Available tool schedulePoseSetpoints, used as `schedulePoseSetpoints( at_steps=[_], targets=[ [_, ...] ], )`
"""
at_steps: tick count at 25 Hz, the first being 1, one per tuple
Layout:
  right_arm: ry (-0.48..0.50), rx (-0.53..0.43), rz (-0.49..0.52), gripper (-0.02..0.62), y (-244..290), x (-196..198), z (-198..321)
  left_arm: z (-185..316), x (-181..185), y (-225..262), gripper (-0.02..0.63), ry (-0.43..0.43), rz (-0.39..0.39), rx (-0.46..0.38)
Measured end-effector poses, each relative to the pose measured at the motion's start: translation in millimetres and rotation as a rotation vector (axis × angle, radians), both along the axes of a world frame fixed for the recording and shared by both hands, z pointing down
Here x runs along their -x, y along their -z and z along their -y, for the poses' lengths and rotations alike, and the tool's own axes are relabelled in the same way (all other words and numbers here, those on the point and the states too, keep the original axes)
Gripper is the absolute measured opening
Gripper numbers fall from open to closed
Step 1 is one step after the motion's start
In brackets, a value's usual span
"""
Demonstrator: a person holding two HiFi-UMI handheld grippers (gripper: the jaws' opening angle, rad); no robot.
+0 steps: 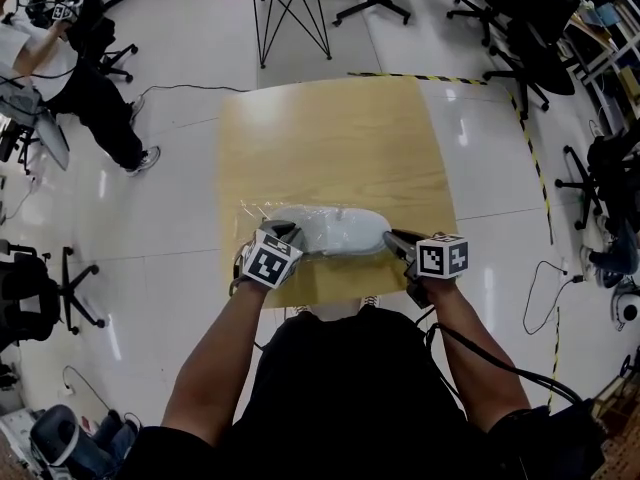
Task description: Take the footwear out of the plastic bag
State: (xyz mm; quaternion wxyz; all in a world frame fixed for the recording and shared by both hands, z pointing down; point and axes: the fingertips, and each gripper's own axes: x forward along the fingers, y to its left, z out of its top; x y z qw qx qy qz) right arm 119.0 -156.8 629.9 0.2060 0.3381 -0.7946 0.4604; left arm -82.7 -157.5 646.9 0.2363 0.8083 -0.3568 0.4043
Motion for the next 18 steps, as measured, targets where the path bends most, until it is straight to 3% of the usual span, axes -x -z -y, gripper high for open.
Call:
schedulePoseSetpoints(
  at_steps=[7, 15, 18],
  targets=[
    [-0.076, 0.024, 0.075, 0.040, 6.7, -17.1, 5.2, -5.0, 4.4, -1.7, 0.032, -0.035, 0.060, -0.010],
    [-0.152, 0.027, 0.046, 0.038, 8.1, -60.0, 7.5, -5.9, 23.2, -5.3, 0.017, -0.032, 0.119, -0.011],
    [-0.145, 0.017, 0.029, 0.038, 8.8, -59.2, 6.5, -0.9, 32.2, 15.5, 0.051, 0.039, 0.061, -0.038]
  ],
)
